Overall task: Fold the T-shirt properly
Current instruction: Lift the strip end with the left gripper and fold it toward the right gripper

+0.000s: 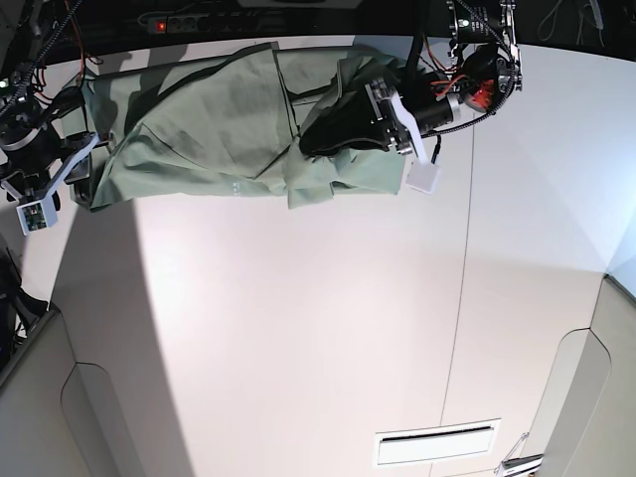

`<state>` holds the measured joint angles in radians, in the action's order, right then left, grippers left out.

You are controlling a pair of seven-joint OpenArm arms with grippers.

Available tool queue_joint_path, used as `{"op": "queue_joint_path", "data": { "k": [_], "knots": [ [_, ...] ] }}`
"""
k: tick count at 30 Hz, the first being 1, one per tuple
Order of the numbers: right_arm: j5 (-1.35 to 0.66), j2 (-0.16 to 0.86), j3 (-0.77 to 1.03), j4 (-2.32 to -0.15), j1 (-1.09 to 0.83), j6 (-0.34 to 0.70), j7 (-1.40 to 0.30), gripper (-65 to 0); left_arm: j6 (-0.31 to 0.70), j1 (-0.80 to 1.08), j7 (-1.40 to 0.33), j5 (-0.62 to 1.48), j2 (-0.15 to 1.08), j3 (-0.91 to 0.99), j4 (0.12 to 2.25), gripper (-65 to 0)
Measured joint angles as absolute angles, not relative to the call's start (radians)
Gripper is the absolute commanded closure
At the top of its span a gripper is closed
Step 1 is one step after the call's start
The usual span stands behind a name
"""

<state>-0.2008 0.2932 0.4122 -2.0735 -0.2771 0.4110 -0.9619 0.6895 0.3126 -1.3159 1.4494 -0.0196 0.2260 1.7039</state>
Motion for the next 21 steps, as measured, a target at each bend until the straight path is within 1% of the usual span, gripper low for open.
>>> {"op": "queue_joint_path", "data": {
  "k": [1,2,4,5,6,11,14,16,19,21],
  "knots": [
    [-0.201,0.293,0.412,-2.074,-0.277,0.411,-0.962,-26.9,0.69,0.313,-1.316,1.449,-0.02,0.225,1.704,0.0],
    [-0.201,0.293,0.412,-2.074,-0.277,0.411,-0.962,-26.9,0.69,0.313,-1.316,1.449,-0.02,0.223,1.704,-5.0],
    [-0.201,0.293,0.412,-2.074,-0.277,0.411,-0.962,-26.9,0.69,0.313,-1.316,1.451,-0.02,0.223,1.704,-22.4],
    [-0.201,0.293,0.413,-2.074,-0.277,0.411,-0.962,-26.9,0.69,0.313,-1.316,1.451,-0.02,0.223,1.704,-27.8],
    [-0.201,0.293,0.412,-2.074,-0.277,0.411,-0.962,-26.9,0.69,0.313,-1.316,1.451,-0.02,0.223,1.704,-29.7],
    [-0.201,0.293,0.412,-2.074,-0.277,0.411,-0.962,-26.9,0.69,0.313,-1.336,1.449,-0.02,0.223,1.723,-29.7],
    [-0.201,0.293,0.412,-2.074,-0.277,0.411,-0.962,-26.9,0.69,0.313,-1.407,1.451,-0.015,0.223,1.791,-29.6],
    [-0.201,0.293,0.412,-2.074,-0.277,0.411,-0.962,-26.9,0.69,0.319,-1.406,1.454,0.003,0.223,1.842,-29.2],
    [-0.201,0.293,0.413,-2.074,-0.277,0.411,-0.962,-26.9,0.69,0.352,-1.404,1.456,0.052,0.223,1.919,-24.9],
    [-0.201,0.293,0.412,-2.074,-0.277,0.411,-0.962,-26.9,0.69,0.385,-1.407,1.409,0.089,0.223,1.966,-23.8]
  ]
}}
